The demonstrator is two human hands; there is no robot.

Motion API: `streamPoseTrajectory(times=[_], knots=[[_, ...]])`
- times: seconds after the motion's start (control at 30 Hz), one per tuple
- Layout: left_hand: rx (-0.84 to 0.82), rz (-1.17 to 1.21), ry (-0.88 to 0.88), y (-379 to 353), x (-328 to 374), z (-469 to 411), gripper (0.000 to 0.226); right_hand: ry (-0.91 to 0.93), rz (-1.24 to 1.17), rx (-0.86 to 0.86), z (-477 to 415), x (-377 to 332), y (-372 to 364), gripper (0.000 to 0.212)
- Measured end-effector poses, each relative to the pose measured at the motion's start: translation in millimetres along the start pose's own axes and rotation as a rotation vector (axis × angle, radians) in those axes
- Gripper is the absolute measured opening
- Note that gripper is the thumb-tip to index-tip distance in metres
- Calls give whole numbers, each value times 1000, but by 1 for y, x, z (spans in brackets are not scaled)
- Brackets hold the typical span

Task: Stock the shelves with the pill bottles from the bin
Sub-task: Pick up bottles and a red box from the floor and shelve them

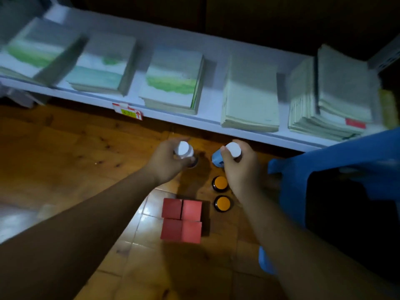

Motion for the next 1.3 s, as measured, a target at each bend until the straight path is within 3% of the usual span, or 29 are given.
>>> streamPoseTrajectory(times=[0.1, 0.2, 0.37, 0.5, 0.63, 0.7, 0.8, 0.9, 1.07, 1.3], knots=[[91, 343, 43, 35, 73, 45, 69, -6, -205, -7, 42, -69, 57, 59], [133, 530, -33, 69, 177, 90, 64, -27, -387, -32, 76, -156, 138, 54], [95, 592, -177, 124, 401, 156, 37, 26, -603, 47, 110, -322, 307, 21], [25, 640, -209, 158, 583, 222, 23, 71, -713, 5, 136, -453, 444, 39], [-47, 674, -242, 183, 729, 310, 26, 88, -745, -94, 187, -549, 567, 29], [-89, 712, -249, 186, 778, 352, 28, 89, -761, -133, 214, -574, 616, 35], [-218, 799, -237, 175, 821, 409, 42, 85, -761, -147, 254, -591, 671, 59], [-356, 854, -226, 157, 839, 454, 38, 61, -736, -167, 290, -586, 701, 70], [-498, 924, -166, 132, 846, 490, 39, 6, -832, -268, 339, -562, 722, 55], [-815, 899, -102, 71, 865, 516, 42, -18, -1008, -35, 396, -512, 778, 45]])
Point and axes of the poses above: each hand's wrist, its own z-axis away from the middle knuckle, its own y-axis out of the back of the hand, x = y × z, the point moved 8 cm from there along -z, towards the middle knuckle, and after that the axes turned 14 degrees about z, right-handed, at the moved point
